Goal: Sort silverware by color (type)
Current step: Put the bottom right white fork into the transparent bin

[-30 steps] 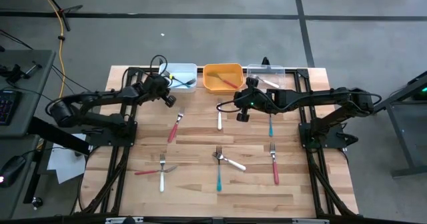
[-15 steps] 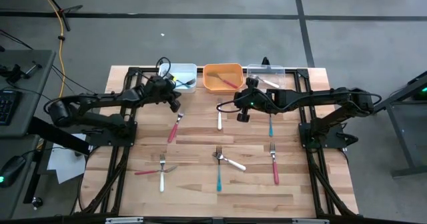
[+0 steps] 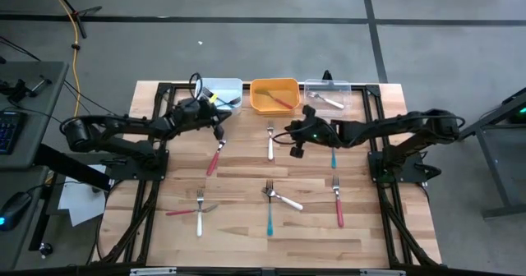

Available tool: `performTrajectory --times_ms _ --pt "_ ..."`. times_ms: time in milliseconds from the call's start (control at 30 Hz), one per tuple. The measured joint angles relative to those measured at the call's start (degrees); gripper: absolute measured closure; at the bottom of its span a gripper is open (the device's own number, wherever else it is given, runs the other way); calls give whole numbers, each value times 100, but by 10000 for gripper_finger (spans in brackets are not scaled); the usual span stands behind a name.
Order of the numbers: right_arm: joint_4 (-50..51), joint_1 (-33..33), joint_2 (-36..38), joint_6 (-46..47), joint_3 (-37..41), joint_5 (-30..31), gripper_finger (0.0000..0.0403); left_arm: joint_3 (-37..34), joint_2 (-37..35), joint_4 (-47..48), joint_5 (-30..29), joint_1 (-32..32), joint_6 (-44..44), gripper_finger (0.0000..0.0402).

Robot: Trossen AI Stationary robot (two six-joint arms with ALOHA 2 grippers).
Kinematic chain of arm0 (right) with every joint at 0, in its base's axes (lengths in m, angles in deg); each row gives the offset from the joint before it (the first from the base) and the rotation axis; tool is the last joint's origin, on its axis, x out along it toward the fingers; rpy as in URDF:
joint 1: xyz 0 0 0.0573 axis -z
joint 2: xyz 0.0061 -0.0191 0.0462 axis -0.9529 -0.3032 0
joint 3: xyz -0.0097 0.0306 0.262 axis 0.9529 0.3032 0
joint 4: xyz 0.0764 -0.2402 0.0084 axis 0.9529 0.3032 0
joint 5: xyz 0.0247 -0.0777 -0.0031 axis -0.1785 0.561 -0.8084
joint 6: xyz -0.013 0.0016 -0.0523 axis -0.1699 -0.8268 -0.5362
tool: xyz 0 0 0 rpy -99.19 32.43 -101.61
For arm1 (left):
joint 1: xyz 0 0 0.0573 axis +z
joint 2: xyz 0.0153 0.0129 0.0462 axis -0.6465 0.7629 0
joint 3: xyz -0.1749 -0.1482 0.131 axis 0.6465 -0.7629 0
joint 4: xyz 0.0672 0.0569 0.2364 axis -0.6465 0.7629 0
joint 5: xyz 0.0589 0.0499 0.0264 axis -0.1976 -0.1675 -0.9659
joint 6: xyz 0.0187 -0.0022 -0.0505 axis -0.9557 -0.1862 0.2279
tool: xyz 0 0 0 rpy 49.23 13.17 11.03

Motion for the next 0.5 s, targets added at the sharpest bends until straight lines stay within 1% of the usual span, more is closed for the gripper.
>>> performTrajectory --times_ms 100,233,333,400,500 --pt "-678 0 0 365 368 0 403 -232 1 -626 86 -177 -3 399" --pt "-827 17 0 573 532 1 403 -392 1 -1116 87 -401 -93 399" --pt "-831 17 -2 492 493 -16 403 -403 0 -1152 87 -510 -87 399" --pt "-944 17 -2 480 407 -101 403 -406 1 -1144 89 -533 55 399" --pt "-1010 17 -2 225 241 -276 403 -406 1 -1144 85 -585 155 399"
